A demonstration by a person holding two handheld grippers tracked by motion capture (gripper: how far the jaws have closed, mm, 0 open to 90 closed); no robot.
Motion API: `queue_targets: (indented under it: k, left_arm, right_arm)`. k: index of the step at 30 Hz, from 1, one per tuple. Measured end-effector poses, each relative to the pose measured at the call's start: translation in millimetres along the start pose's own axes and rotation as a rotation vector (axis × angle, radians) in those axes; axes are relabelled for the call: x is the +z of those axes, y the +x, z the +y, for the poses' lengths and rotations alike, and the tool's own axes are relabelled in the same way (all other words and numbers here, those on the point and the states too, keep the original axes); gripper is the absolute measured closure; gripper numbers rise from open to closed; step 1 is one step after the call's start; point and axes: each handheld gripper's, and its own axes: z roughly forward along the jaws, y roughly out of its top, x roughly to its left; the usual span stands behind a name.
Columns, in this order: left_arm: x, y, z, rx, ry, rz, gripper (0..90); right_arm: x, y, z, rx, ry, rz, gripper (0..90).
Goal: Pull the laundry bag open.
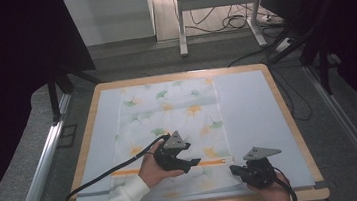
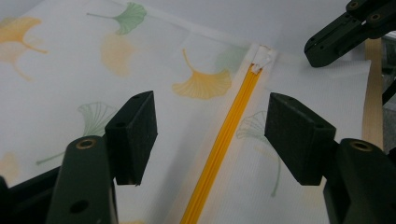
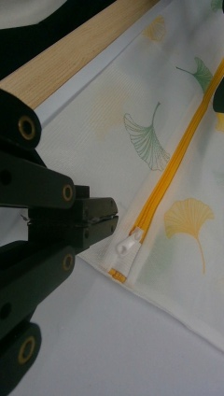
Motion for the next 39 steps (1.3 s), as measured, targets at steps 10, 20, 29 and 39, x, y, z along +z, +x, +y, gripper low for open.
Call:
queue_targets:
  k: [10,20,29,39]
  left_arm:
    - [7.7,4.3,0.5,-0.015,0.013,-0.003,35.9]
    - [22.2,-19.2,21.9,0.096,0.034,0.007,35.7]
    - [41.1,-29.5,37.2,0.092,0.036,-0.019,37.3]
    - [62.8,-27.8,31.8,0.127,0.088,-0.03,39.3]
  right_arm:
    - [2.8,1.8,0.7,-0.007,0.01,0.009,88.9]
    - [12.0,5.2,-0.2,-0.028,0.055,0.006,88.9]
    - [13.3,4.0,-2.7,-0.038,0.086,0.008,88.9]
    - [13.6,3.0,-2.3,-0.031,0.088,0.014,89.0]
